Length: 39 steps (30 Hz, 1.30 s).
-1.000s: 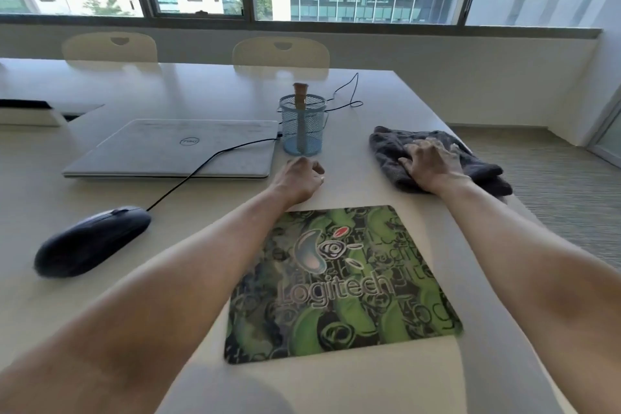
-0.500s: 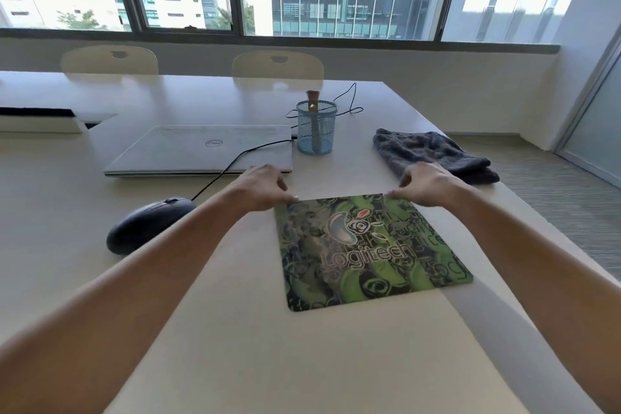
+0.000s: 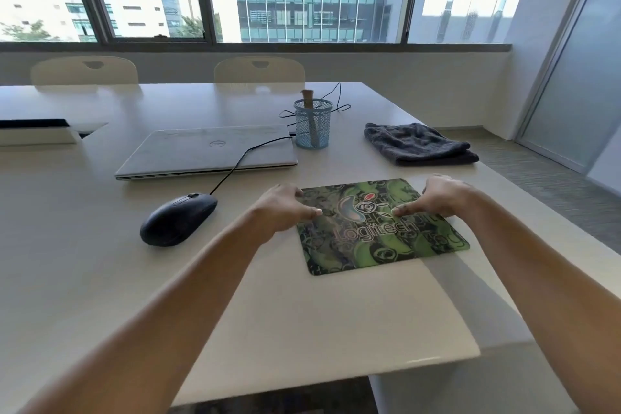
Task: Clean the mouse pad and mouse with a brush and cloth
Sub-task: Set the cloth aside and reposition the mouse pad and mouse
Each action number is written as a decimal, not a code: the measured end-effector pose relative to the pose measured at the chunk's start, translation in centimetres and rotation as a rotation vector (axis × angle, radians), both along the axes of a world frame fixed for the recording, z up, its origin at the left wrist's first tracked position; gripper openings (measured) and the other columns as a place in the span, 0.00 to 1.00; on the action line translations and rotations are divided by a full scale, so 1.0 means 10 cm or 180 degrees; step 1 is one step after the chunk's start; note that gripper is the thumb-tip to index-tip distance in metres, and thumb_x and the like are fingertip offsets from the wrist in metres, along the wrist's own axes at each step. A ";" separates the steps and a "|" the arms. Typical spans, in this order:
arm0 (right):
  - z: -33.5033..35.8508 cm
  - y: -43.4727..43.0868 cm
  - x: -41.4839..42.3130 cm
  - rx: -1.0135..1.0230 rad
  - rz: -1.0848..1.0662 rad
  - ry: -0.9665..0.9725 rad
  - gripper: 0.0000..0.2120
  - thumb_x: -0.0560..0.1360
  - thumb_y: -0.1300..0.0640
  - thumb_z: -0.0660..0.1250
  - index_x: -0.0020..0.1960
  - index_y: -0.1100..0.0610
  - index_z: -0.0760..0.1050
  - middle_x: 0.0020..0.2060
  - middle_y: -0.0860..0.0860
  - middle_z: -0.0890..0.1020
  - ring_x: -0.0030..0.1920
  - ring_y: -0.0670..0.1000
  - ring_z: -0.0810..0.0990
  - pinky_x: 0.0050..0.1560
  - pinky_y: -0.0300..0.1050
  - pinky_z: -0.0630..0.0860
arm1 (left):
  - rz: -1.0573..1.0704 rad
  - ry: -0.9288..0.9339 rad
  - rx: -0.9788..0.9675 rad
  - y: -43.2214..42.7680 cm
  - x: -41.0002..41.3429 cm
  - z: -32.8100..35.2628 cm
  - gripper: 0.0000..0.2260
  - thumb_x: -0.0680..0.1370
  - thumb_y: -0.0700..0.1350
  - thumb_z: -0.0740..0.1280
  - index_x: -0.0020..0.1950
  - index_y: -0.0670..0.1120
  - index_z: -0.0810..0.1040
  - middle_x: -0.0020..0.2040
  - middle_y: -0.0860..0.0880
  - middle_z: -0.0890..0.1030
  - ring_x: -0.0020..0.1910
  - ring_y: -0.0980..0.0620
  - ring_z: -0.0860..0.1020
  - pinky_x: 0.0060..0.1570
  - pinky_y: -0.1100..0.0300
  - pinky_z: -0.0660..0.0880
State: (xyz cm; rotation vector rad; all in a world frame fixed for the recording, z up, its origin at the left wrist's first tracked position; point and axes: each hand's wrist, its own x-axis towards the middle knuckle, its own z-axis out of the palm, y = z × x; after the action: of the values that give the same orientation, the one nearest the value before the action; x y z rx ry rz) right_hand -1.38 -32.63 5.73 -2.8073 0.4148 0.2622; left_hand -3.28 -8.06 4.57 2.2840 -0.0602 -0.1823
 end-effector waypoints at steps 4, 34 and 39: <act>0.00 0.01 -0.06 0.0364 -0.0152 0.0153 0.31 0.59 0.39 0.76 0.45 0.63 0.73 0.45 0.58 0.77 0.44 0.56 0.75 0.37 0.43 0.70 | 0.0337 0.0205 -0.1018 0.01 0.01 -0.01 0.16 0.73 0.40 0.71 0.58 0.38 0.75 0.51 0.43 0.77 0.51 0.49 0.74 0.47 0.61 0.67; -0.10 -0.28 1.10 -0.0010 0.0032 -0.1528 0.17 0.74 0.48 0.67 0.57 0.59 0.77 0.56 0.58 0.79 0.57 0.57 0.76 0.51 0.43 0.69 | 0.0932 -0.0738 -0.0293 -0.23 0.77 -0.08 0.23 0.63 0.28 0.75 0.56 0.38 0.78 0.45 0.40 0.82 0.42 0.55 0.75 0.54 0.59 0.76; -0.26 -0.43 1.33 -0.0039 0.0361 -0.0720 0.21 0.79 0.47 0.57 0.70 0.51 0.67 0.70 0.56 0.70 0.69 0.58 0.66 0.68 0.48 0.64 | 0.1000 -0.0782 -0.0171 -0.29 0.86 -0.13 0.22 0.64 0.33 0.76 0.57 0.39 0.80 0.46 0.43 0.81 0.47 0.51 0.77 0.51 0.66 0.71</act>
State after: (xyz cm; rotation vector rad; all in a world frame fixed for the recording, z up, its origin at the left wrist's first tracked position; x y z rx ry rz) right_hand 11.91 -36.94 3.15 -2.8342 0.2068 -0.0351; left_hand 5.29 -10.97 3.30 2.2170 0.1643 0.2605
